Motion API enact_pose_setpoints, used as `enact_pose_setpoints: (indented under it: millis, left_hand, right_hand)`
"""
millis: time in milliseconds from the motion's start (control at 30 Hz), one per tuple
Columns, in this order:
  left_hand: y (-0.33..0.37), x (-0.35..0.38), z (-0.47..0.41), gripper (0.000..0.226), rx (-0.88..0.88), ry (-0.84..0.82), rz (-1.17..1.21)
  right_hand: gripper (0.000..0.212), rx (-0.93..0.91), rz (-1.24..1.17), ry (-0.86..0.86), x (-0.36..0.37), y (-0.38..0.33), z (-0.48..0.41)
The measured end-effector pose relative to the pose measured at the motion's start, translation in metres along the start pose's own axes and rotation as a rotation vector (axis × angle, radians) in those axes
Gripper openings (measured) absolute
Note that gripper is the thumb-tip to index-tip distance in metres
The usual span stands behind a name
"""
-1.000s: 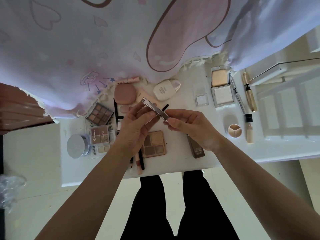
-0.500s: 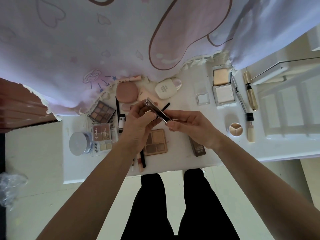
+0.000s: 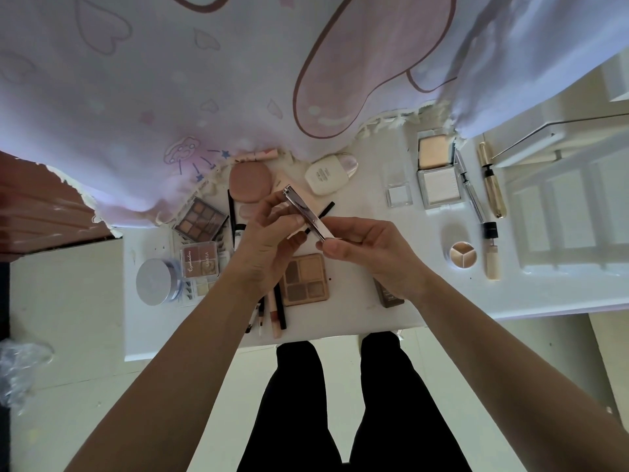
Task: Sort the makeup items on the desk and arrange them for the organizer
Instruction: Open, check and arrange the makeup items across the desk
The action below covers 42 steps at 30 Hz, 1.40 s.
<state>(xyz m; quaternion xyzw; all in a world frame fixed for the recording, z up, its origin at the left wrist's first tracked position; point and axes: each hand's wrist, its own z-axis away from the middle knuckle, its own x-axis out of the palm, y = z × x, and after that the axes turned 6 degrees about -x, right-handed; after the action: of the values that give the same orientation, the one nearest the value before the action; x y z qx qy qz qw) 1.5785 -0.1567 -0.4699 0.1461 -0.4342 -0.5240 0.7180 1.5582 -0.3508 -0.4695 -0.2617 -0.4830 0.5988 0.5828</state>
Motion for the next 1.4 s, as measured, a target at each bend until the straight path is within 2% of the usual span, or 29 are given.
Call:
enact_pose_setpoints:
  millis: [267,433,533,600,667,733,833,900,1000,1067,1233,1333,1400]
  left_hand:
    - [-0.001,0.0,-0.005,0.061,-0.032,-0.03,0.077]
    - [0.0,0.0,-0.003,0.065,0.003,-0.057,-0.01]
    - [0.006,-0.004,-0.002,0.06,-0.003,-0.134,-0.068]
    - [0.012,-0.009,-0.004,0.059,-0.052,-0.187,-0.061]
    - [0.016,-0.01,-0.004,0.047,-0.077,-0.151,-0.098]
    - [0.014,-0.005,-0.005,0.036,-0.046,-0.032,-0.145]
    - [0.012,-0.001,-0.003,0.034,0.003,0.02,-0.121]
    - [0.011,-0.002,-0.001,0.031,0.0,-0.008,-0.089]
    - [0.008,-0.002,0.002,0.034,0.008,-0.062,-0.008]
    - [0.006,-0.001,0.002,0.036,0.008,-0.075,0.067]
    - [0.0,0.012,0.001,0.058,-0.056,-0.064,0.202]
    - [-0.004,0.021,0.002,0.06,-0.017,0.012,0.182]
    - [-0.003,0.021,0.002,0.056,0.0,0.067,0.189]
  right_hand:
    - [0.058,0.02,-0.067,-0.011,0.005,0.005,-0.001]
    - [0.059,0.0,0.016,0.017,0.001,0.006,-0.004]
    - [0.071,-0.067,0.205,0.048,-0.004,0.005,-0.005]
    - [0.078,-0.195,0.46,0.097,-0.008,0.001,-0.006]
    - [0.081,-0.362,0.692,0.136,-0.012,0.002,-0.007]
    - [0.082,-0.467,0.798,0.15,-0.016,0.004,-0.007]
    - [0.079,-0.452,0.783,0.18,-0.017,0.006,-0.009]
    - [0.072,-0.369,0.662,0.231,-0.016,0.003,-0.009]
    - [0.047,-0.237,0.365,0.247,-0.015,-0.003,-0.008]
    - [0.036,-0.274,0.294,0.271,-0.013,-0.002,-0.006]
    - [0.033,-0.473,0.421,0.354,-0.008,0.005,-0.005]
    - [0.03,-0.478,0.444,0.343,-0.008,0.006,-0.004]
    - [0.032,-0.408,0.462,0.268,-0.009,0.003,-0.003]
